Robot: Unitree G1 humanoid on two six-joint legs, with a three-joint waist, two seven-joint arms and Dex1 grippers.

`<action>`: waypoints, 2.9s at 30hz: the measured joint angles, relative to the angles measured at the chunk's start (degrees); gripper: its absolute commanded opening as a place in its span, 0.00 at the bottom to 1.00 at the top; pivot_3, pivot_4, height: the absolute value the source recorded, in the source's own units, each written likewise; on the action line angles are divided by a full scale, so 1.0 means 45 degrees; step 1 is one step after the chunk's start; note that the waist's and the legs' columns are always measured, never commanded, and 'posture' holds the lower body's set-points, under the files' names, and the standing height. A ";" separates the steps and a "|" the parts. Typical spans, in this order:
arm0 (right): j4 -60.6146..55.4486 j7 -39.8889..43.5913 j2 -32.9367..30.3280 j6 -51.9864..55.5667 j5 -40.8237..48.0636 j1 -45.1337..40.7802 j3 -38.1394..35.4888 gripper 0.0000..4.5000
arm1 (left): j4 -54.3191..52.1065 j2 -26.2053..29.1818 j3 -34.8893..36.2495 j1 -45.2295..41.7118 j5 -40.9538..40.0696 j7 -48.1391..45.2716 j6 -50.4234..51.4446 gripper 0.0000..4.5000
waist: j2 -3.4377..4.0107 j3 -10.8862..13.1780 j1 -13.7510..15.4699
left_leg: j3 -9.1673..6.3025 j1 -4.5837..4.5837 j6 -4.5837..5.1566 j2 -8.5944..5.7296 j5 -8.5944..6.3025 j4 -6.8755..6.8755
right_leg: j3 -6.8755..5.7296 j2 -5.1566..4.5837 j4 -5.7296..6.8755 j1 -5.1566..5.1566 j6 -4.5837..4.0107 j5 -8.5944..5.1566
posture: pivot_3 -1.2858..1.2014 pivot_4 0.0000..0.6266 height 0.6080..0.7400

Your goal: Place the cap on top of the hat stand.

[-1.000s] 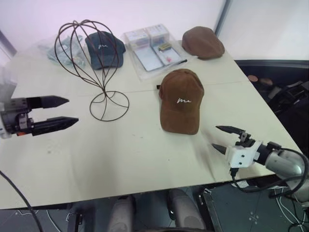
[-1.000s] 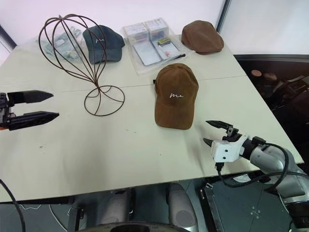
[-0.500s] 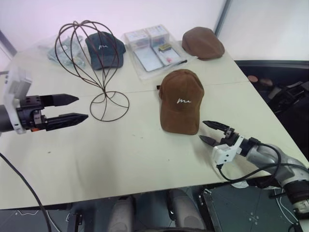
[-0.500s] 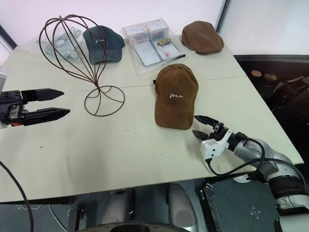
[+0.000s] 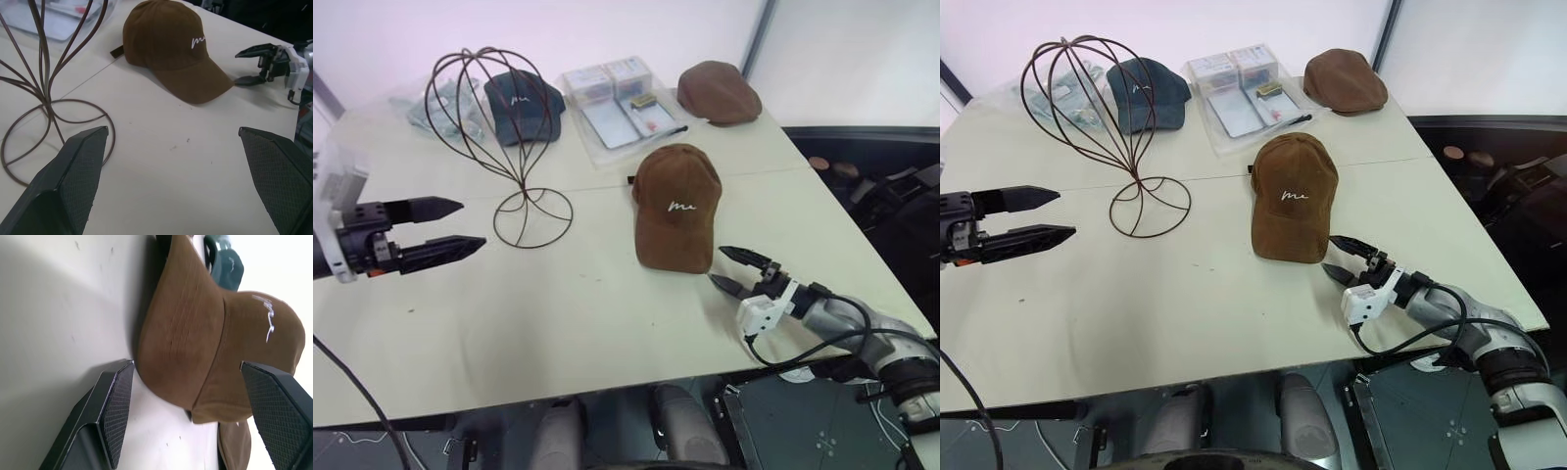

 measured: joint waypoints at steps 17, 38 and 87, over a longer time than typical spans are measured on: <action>-0.0016 -0.0219 0.0952 0.1179 -0.0630 -0.1039 0.0926 0.79 | -0.0103 -0.0224 -0.0099 -0.0072 -0.0010 0.0399 -0.0083 0.99 | -0.0013 0.0001 -0.0046 | -0.0001 -0.0001 -0.0001 -0.0002 -0.0001 0.0031 | 0.0003 -0.0001 -0.0003 0.0010 -0.0006 0.0004 | 0.52 0.24 1.00; 0.1967 -0.5219 0.1508 0.1687 -0.3357 -0.3020 0.2957 0.01 | -0.0235 -0.0232 0.0298 0.0216 -0.0010 0.0661 -0.0037 1.00 | -0.0221 -0.0081 -0.0508 | -0.0019 0.0146 -0.0005 -0.0002 -0.0005 -0.0002 | 0.0017 0.0004 -0.0032 0.0125 -0.0014 0.0009 | 0.52 0.24 1.00; -0.5051 0.0743 0.9981 0.8624 0.3366 -0.9089 0.1405 0.01 | 0.2555 0.1231 0.4926 -0.0449 0.0570 -0.0260 0.0508 1.00 | -0.0098 0.0065 -0.0220 | -0.0017 -0.0235 -0.0021 -0.0017 0.0015 -0.0156 | 0.0045 0.0025 0.0050 -0.0344 -0.0030 0.0014 | 0.52 0.24 1.00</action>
